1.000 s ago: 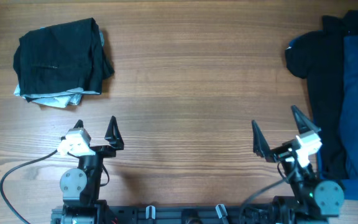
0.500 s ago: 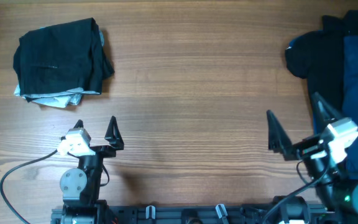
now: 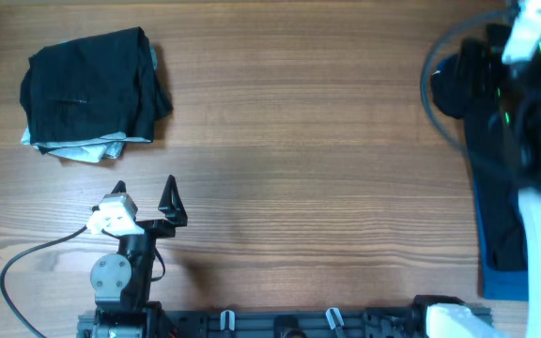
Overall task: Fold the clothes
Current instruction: 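Reach the right gripper over the clothes pile to the blue shorts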
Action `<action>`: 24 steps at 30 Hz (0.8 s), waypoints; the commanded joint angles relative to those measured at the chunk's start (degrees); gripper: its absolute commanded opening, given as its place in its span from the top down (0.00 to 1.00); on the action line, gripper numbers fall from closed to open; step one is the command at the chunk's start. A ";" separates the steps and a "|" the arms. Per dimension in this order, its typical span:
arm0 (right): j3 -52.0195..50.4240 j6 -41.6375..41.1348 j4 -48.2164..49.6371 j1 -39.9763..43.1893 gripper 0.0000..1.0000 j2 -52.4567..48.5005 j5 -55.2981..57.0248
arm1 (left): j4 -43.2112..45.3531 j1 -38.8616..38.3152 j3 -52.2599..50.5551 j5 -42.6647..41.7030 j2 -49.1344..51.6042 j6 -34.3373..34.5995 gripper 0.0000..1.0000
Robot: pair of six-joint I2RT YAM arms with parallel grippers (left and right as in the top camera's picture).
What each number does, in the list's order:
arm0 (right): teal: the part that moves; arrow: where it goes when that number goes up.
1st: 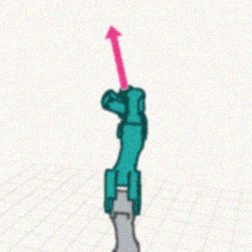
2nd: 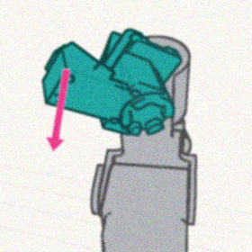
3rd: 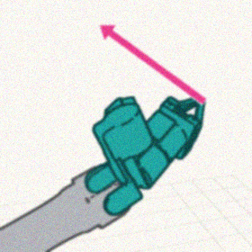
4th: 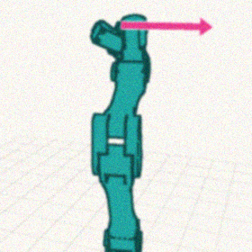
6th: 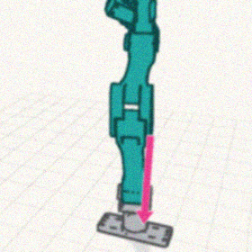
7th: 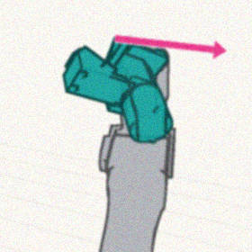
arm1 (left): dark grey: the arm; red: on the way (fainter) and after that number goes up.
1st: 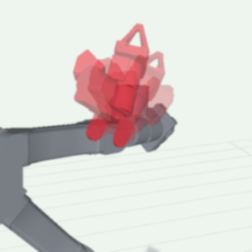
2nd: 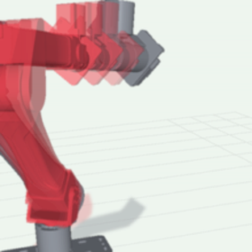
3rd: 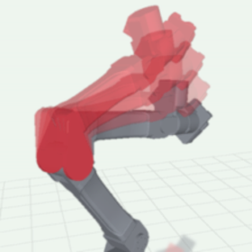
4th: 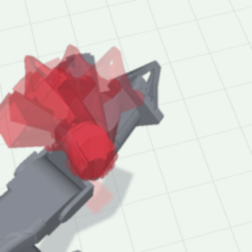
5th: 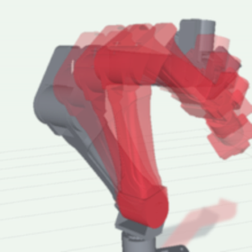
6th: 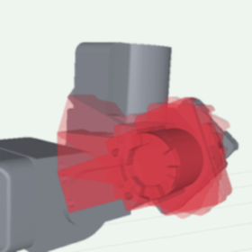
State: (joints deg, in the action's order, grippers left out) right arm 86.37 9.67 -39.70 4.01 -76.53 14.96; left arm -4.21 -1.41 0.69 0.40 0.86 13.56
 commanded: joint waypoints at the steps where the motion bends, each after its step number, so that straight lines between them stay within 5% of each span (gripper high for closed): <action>1: 6.54 3.43 -0.59 6.71 0.00 -12.92 7.06 | 0.15 -0.24 -0.33 0.57 -0.44 -1.36 0.00; 10: 9.53 1.92 1.90 15.41 0.00 -31.34 -7.74 | 0.15 -0.24 -0.33 0.57 -0.44 -1.36 0.00; 16: 9.53 -3.41 2.80 15.56 0.02 -33.53 -0.90 | 0.15 -0.24 -0.33 0.55 -0.44 -1.36 0.00; 21: 9.53 -5.27 2.58 15.56 0.20 -33.86 3.32 | 0.15 -0.24 -0.33 0.57 -0.44 -1.36 0.00; 24: 9.25 -7.08 2.69 15.52 0.19 -33.88 2.97 | 0.15 -0.24 -0.33 0.57 -0.44 -1.36 0.00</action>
State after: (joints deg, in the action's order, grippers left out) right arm 94.24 5.43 -37.23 19.62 -108.99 16.19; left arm -4.21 -1.41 0.69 0.40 0.84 13.54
